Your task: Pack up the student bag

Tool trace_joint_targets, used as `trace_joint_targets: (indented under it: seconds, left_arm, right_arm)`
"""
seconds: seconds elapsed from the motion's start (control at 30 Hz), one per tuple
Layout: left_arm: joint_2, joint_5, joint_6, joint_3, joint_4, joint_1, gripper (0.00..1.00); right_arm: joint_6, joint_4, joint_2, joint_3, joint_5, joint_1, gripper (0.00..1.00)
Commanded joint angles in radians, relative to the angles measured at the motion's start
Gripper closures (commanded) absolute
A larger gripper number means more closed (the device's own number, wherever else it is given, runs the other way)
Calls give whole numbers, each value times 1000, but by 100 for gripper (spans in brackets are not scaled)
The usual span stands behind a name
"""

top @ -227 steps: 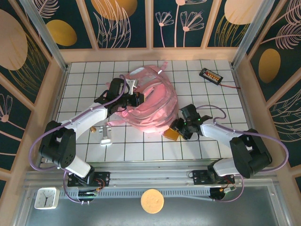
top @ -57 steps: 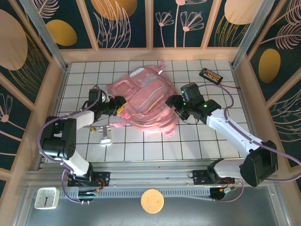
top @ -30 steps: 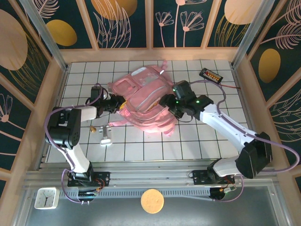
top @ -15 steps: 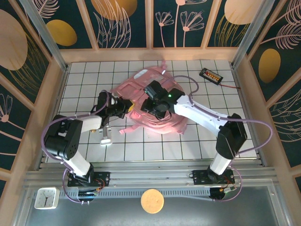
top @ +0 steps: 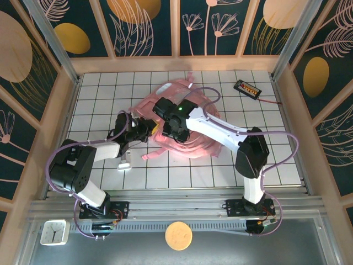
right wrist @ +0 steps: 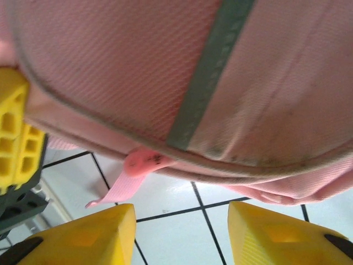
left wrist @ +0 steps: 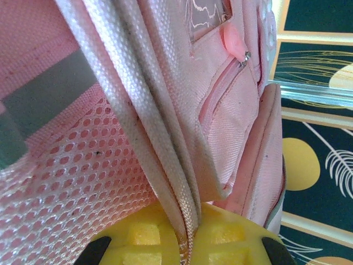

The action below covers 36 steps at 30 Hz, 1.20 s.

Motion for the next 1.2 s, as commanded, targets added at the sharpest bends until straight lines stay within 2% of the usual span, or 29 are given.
trace_joint_targets:
  seconds: [0.0, 0.33, 0.77, 1.17]
  left_arm:
    - [-44, 45, -42, -9, 155, -20, 100]
    - [-55, 44, -49, -34, 173, -30, 100]
    - [-43, 51, -56, -35, 197, -30, 100]
    - [-67, 29, -60, -44, 184, -30, 100]
  right_arm:
    - [98, -15, -11, -49, 64, -17, 53]
    - [186, 110, 7, -75, 88, -26, 55]
    - [180, 72, 36, 28, 96, -3, 55]
    - [119, 47, 114, 25, 98, -17, 53]
